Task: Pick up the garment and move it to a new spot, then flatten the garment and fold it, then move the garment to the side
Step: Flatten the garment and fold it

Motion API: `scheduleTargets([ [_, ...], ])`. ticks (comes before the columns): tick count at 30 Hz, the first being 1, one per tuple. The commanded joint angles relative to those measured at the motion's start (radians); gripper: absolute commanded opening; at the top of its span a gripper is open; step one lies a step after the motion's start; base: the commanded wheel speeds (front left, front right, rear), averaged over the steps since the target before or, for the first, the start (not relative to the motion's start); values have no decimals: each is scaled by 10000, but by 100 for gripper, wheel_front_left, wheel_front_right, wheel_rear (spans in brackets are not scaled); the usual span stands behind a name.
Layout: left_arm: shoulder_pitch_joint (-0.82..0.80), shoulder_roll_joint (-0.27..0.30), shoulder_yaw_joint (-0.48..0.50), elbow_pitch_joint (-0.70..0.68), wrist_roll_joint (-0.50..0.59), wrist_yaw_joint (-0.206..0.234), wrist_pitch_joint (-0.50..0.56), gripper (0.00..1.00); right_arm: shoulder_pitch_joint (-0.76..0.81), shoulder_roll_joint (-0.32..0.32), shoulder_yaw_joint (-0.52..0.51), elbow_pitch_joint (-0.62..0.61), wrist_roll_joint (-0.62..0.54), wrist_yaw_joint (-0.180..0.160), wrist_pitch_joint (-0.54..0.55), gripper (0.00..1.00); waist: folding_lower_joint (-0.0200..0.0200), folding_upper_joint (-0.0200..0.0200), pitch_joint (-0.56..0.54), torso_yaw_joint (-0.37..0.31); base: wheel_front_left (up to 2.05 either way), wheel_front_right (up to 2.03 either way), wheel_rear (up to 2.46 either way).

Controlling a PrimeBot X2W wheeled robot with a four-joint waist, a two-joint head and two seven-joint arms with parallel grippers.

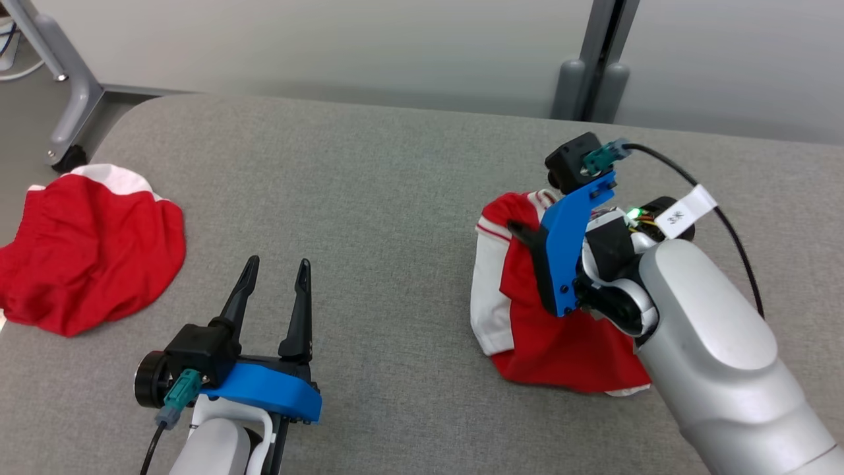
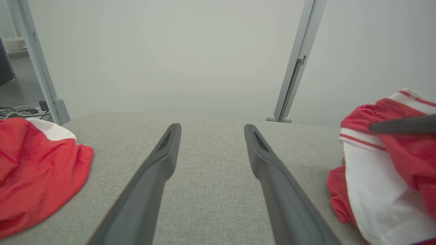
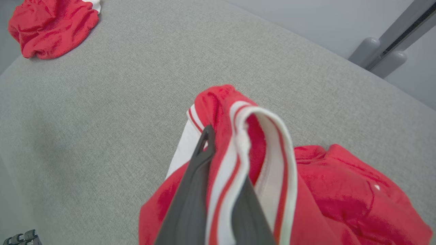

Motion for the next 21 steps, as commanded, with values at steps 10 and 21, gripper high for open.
scheduleTargets([
  [10,220,136,83,-190,104,34,-46,100,-591,287,-670,-2131,947,1,-1200,0,-1,-1,-362,-365,0,0,0],
  [21,327,270,84,-256,37,94,-46,100,-2483,850,-1744,-3588,1724,1,-3500,0,-1,-1,-548,-562,0,0,0],
])
